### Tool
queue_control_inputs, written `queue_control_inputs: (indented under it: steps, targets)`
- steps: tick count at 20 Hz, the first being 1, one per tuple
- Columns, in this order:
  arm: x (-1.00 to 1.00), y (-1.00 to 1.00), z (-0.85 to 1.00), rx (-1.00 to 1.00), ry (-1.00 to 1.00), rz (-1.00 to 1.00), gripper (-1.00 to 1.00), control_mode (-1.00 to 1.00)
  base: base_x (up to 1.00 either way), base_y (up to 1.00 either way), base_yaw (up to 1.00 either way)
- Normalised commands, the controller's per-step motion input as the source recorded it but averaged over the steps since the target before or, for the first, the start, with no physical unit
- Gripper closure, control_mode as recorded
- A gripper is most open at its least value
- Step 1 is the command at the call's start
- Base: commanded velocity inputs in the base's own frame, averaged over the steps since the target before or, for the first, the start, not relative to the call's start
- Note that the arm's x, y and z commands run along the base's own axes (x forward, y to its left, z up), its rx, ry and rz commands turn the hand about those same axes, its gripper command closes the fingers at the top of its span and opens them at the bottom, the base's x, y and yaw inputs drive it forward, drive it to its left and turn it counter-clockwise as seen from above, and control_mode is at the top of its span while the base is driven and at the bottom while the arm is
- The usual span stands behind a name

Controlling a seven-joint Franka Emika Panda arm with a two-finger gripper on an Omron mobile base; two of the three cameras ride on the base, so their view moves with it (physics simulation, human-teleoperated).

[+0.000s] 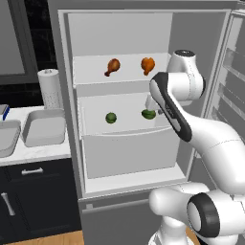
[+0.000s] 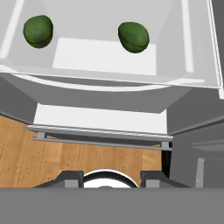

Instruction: Place one avocado and one chicken drumstick in each tupperware on the nearby counter, to pack two identical lunches.

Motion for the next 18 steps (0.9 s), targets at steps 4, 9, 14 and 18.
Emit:
queue_control_inputs:
  steps: [4,9,14,18]
  targets:
    - [0.00,0.00,-0.01,0.00,0.00,0.00,-1.00,-1.00,0.00,0.00,0.00]
    - [0.00,0.00,0.00,0.00,0.00,0.00,-1.00,-1.00,0.00,0.00,0.00]
    - [0.00,0.00,0.00,0.00,0.00,0.00,-1.00,-1.00,0.00,0.00,0.00]
    - [0.00,0.00,0.00,0.00,0.00,0.00,-1.00,-1.00,0.00,0.00,0.00]
